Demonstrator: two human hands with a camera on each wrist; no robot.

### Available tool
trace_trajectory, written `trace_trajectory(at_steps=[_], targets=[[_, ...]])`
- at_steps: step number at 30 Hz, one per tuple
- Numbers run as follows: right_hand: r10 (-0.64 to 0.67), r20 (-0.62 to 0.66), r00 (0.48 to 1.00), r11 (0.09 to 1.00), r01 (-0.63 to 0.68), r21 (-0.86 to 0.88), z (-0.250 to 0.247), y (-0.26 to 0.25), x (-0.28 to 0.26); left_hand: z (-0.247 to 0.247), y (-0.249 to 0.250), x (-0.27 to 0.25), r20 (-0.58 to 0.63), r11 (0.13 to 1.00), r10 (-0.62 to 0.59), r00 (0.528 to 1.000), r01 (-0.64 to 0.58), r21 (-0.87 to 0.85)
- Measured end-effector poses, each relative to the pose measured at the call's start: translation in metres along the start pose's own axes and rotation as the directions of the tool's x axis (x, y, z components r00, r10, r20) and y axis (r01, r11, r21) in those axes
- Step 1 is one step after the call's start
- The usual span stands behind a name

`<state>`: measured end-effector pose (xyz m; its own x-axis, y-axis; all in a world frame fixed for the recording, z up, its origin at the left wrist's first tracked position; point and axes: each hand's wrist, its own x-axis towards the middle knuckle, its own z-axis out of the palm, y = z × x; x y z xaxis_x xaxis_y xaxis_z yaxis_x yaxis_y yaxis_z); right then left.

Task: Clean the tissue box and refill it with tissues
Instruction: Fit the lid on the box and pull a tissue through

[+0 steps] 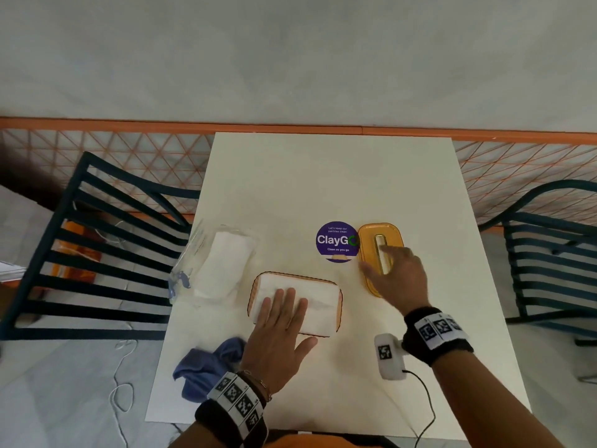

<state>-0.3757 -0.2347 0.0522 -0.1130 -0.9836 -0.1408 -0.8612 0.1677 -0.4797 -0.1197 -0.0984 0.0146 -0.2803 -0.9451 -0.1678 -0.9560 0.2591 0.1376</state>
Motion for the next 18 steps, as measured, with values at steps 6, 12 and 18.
trace_trajectory(at_steps=[6, 12, 18], targets=[[0.356, 0.203, 0.912, 0.917, -0.299, -0.262, 0.026, 0.033, 0.035, 0.005, 0.007, 0.000, -0.013, 0.999, -0.031, 0.999, 0.031, 0.006], [0.402, 0.177, 0.899, 0.892, -0.340, -0.299, 0.041, 0.027, 0.044, 0.007, 0.017, 0.000, -0.007, 0.996, -0.086, 0.996, 0.086, -0.005], [0.380, 0.298, 0.876, 0.922, -0.332, -0.200, 0.016, 0.025, 0.042, 0.005, 0.019, 0.000, 0.001, 0.995, -0.098, 0.995, 0.098, -0.031]])
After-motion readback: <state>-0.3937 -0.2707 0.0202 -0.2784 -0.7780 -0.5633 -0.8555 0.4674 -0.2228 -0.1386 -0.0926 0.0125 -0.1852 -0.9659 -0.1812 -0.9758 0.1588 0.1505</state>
